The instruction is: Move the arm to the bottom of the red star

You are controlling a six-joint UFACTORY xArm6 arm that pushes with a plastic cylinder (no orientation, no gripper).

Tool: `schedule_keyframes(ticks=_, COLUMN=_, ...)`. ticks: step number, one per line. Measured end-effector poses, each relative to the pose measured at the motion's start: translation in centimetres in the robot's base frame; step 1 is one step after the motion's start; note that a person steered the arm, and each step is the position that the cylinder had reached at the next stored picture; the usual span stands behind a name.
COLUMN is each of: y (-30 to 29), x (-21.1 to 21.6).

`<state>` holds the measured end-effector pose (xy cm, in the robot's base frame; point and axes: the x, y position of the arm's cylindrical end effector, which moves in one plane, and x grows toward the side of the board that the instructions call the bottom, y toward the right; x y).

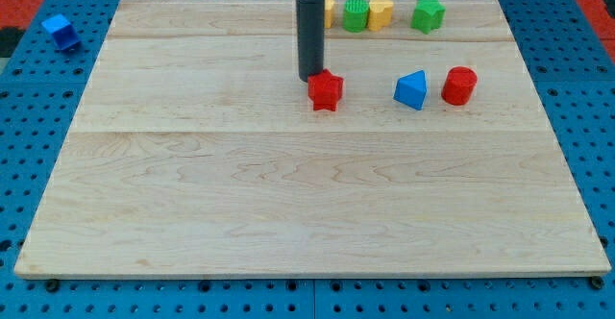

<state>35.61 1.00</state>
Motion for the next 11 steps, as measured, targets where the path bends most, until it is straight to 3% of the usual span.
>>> schedule_keyframes(ticks=1, y=1.9, x=0.3)
schedule_keyframes(ticks=3, y=-1.6, x=0.7)
schedule_keyframes(ticks=6, y=-7.5, x=7.3)
schedule_keyframes(ticks=7, y=-4.7, x=8.9)
schedule_keyframes(ticks=10, y=3.8, x=8.0)
schedule_keyframes(ticks=11, y=2.9, x=7.2)
